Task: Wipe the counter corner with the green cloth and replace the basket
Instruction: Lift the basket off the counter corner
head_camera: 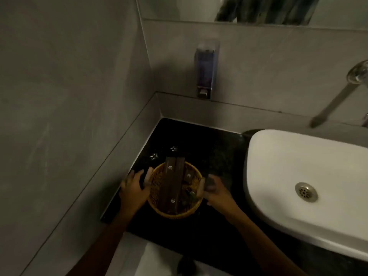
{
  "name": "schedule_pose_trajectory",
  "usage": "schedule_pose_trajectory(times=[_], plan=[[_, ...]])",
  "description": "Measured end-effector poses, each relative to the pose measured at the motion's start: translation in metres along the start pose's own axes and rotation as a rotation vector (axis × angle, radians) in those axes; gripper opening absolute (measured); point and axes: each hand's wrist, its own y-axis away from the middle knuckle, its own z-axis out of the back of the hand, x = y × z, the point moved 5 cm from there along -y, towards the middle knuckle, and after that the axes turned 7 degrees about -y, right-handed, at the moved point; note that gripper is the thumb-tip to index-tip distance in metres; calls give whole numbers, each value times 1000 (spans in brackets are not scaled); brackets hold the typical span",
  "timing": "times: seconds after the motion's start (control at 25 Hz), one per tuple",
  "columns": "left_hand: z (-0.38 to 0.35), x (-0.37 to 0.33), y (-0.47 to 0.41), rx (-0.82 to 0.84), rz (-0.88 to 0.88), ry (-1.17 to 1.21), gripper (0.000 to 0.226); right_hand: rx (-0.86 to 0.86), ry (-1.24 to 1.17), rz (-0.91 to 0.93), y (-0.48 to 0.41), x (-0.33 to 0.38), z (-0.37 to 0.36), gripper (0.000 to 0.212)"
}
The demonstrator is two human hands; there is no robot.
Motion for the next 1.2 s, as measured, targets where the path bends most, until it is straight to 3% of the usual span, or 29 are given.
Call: schedule_pose_trajectory(times=[0.08, 0.2, 0.36, 0.56, 0.72, 0.92, 1.04, 1.2], plan=[[-3, 3, -9, 54, 102, 208, 76, -82, -153, -49, -6, -1, -5, 66], [-9, -3, -8, 76, 142, 389, 77, -171, -268, -70, 0, -5, -5, 50], [-14, -20, 19, 140, 98, 455, 64, -313, -216, -7, 40, -18, 19, 34], [-56, -41, 80, 322, 27, 426, 43, -448, -155, -26, 120, -62, 65, 40], [-85, -57, 117, 365, -53, 348, 43, -522, -83, -54, 151, -92, 93, 36], [-78, -86, 137, 182, -116, 141, 40, -456, -51, -9, 163, -100, 123, 42], [-64, -134, 156, 26, -209, 140, 35, -448, 32, 79, 183, -91, 168, 29], [-90, -253, 209, -43, -514, 167, 28, -689, 78, 143, 240, -95, 286, 4]])
